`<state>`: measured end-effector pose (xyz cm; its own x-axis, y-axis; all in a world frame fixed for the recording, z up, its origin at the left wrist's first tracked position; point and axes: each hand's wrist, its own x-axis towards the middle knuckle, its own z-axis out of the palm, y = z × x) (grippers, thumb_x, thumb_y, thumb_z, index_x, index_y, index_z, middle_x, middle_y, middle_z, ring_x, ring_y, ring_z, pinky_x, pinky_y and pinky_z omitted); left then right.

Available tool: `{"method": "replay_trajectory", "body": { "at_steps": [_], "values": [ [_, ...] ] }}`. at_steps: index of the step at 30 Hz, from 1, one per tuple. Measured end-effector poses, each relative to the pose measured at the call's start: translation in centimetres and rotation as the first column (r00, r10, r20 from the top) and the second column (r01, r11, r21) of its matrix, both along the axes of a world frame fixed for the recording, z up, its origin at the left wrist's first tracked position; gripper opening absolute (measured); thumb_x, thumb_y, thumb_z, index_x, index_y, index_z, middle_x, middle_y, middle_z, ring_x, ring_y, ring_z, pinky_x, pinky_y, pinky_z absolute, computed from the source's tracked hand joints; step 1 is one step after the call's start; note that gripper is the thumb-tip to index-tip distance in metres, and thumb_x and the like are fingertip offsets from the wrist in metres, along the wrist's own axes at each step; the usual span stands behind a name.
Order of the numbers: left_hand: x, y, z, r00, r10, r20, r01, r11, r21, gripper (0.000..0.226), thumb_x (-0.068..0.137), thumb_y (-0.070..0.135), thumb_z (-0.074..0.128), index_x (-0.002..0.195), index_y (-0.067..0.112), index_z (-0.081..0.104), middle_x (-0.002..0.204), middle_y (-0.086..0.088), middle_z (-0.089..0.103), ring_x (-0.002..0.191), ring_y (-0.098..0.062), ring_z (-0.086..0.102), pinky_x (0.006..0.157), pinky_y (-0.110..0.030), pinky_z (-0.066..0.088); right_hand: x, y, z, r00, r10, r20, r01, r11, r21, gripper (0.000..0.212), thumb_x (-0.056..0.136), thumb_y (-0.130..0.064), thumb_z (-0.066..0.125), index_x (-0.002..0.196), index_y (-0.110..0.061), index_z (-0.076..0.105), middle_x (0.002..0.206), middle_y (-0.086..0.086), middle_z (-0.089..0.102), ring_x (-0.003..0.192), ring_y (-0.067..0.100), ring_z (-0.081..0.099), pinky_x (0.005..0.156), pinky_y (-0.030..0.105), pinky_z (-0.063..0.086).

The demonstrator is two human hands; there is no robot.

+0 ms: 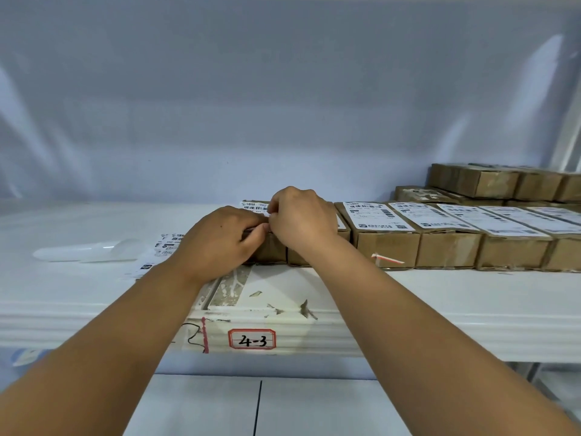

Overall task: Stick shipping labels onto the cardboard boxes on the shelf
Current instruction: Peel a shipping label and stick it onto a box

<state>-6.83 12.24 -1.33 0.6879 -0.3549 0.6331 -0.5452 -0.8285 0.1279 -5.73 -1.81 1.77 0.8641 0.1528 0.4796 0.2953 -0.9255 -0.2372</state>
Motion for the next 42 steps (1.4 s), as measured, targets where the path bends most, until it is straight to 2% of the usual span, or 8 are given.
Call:
{"method": "replay_trajectory", "body": {
  "at_steps": [4,8,13,20,25,29,35,42],
  "values": [
    [0.3,0.0,-0.2,1.000,0.009,-0.002,-0.009,1.000,-0.022,0.042,0.083,0.043,0.029,0.075,0.017,0.061,0.064,0.003,0.055,0.065,-0.013,0.049,0.060,-0.038,0.042,0.5,0.3,0.6,0.992,0.003,-0.130,-0.003,1.000,-0.002,0.031,0.087,-0.022,0.056,0.117,-0.021,0.060,0.118,0.004,0.061,0.110,0.027,0.055,0.086,0.033,0.047],
    [0.4,0.0,-0.2,1.000,-0.006,0.002,0.006,0.998,-0.059,0.035,0.085,0.037,0.035,0.077,0.019,0.064,0.065,0.003,0.056,0.066,-0.014,0.048,0.061,-0.034,0.041,1.5,0.5,1.8,0.974,0.019,-0.227,-0.037,0.997,-0.074,0.014,0.086,-0.012,0.047,0.088,-0.015,0.060,0.093,0.004,0.059,0.091,0.027,0.056,0.065,0.028,0.041],
    [0.7,0.3,-0.4,0.998,-0.061,0.008,0.062,0.995,-0.076,0.037,0.087,0.038,0.036,0.093,0.022,0.069,0.075,0.009,0.061,0.074,-0.013,0.051,0.064,-0.020,0.035,4.0,1.1,2.4,0.969,-0.029,-0.246,-0.040,0.962,-0.271,0.028,0.090,-0.007,0.044,0.063,-0.013,0.038,0.069,0.002,0.041,0.061,0.018,0.041,0.052,0.028,0.031],
    [0.5,0.1,-0.4,0.996,-0.080,-0.024,0.076,0.987,-0.145,0.032,0.091,0.035,0.043,0.090,0.018,0.070,0.085,0.005,0.067,0.079,-0.010,0.054,0.069,-0.018,0.037,4.9,2.1,2.5,0.986,0.033,-0.165,-0.066,0.978,-0.198,0.011,0.085,-0.003,0.047,0.086,-0.008,0.057,0.092,0.008,0.059,0.086,0.025,0.057,0.066,0.031,0.045],
    [0.2,0.2,-0.2,1.000,0.024,-0.001,-0.024,0.976,-0.217,0.029,0.096,0.028,0.045,0.068,0.028,0.052,0.067,0.009,0.052,0.067,-0.012,0.049,0.059,-0.027,0.033,4.6,2.5,3.0,0.879,0.374,-0.297,-0.359,0.927,0.107,0.044,0.081,0.006,0.043,0.105,-0.018,0.071,0.110,0.001,0.068,0.096,0.016,0.060,0.073,0.022,0.048],
    [0.4,0.2,-0.2,0.997,0.081,0.005,-0.078,0.974,-0.214,0.022,0.091,0.018,0.048,0.074,0.008,0.057,0.066,-0.003,0.055,0.063,-0.019,0.050,0.058,-0.033,0.037,5.3,3.0,2.4,0.865,0.375,-0.333,-0.390,0.921,0.024,0.038,0.085,-0.002,0.047,0.105,-0.024,0.071,0.110,-0.003,0.067,0.100,0.015,0.059,0.084,0.027,0.048],
    [0.3,0.0,-0.1,0.995,0.098,0.023,-0.092,0.977,-0.191,0.022,0.090,0.017,0.047,0.071,0.009,0.053,0.066,-0.002,0.053,0.063,-0.020,0.048,0.060,-0.036,0.041,6.0,3.4,3.1,0.885,0.254,-0.391,-0.353,0.912,-0.207,0.020,0.086,-0.002,0.046,0.084,-0.011,0.064,0.078,0.001,0.057,0.074,0.017,0.044,0.060,0.023,0.036],
    [0.1,0.0,-0.3,0.992,0.125,-0.033,-0.129,0.979,-0.160,0.025,0.093,0.038,0.046,0.085,0.020,0.060,0.083,0.008,0.060,0.078,-0.013,0.054,0.068,-0.033,0.046,5.0,-0.1,3.0,0.969,0.159,-0.191,-0.197,0.959,-0.204,0.030,0.092,-0.012,0.048,0.118,-0.017,0.063,0.126,0.005,0.057,0.112,0.022,0.055,0.089,0.029,0.047]
  ]
}}
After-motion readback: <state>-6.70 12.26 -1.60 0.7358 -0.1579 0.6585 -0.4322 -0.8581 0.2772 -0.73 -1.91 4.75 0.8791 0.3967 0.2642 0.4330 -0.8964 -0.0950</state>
